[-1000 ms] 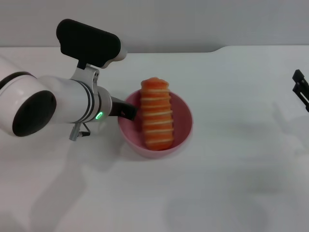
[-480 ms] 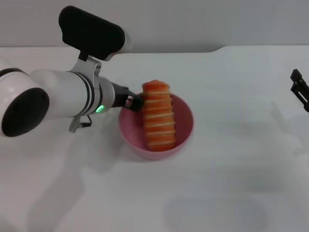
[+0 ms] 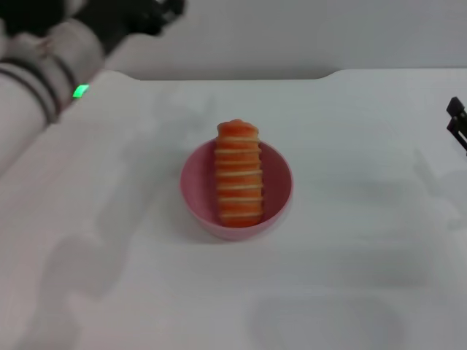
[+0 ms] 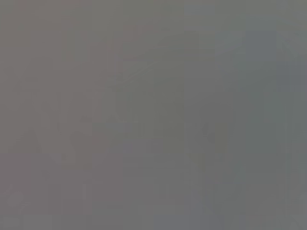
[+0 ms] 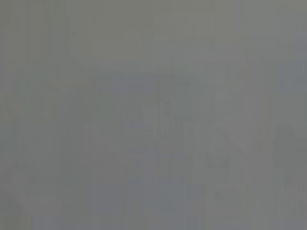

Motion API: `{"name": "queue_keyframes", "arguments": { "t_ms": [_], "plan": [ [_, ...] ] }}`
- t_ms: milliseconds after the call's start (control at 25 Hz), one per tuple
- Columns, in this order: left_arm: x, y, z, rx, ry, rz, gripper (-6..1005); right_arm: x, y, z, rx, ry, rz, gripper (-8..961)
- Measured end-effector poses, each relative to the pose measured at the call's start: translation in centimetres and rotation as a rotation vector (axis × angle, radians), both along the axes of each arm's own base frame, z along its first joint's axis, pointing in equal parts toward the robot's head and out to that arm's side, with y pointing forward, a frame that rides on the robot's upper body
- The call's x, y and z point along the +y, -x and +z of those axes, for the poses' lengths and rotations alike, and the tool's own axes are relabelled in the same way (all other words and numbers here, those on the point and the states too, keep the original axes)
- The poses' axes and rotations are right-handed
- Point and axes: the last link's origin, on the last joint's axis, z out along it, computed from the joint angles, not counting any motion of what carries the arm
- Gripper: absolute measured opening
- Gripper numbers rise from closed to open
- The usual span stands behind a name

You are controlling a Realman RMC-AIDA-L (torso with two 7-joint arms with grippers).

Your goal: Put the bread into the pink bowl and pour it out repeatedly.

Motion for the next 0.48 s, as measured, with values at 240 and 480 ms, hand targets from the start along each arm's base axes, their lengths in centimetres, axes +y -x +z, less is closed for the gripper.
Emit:
{"name": "queue_keyframes", "arguments": {
  "t_ms": [240,480],
  "plan": [
    [-1.0,5.8,2.3,-0.215,-0.186,-0.042,822,0.2,-0.3,0.2,0.000,-0.008,-0.010,736],
    [-0.7,12.2,-0.2,-0.245,-0.158,0.135,858,0.3,-0.2,0.0,-0.011,-0.008,-0.006,736]
  ]
}}
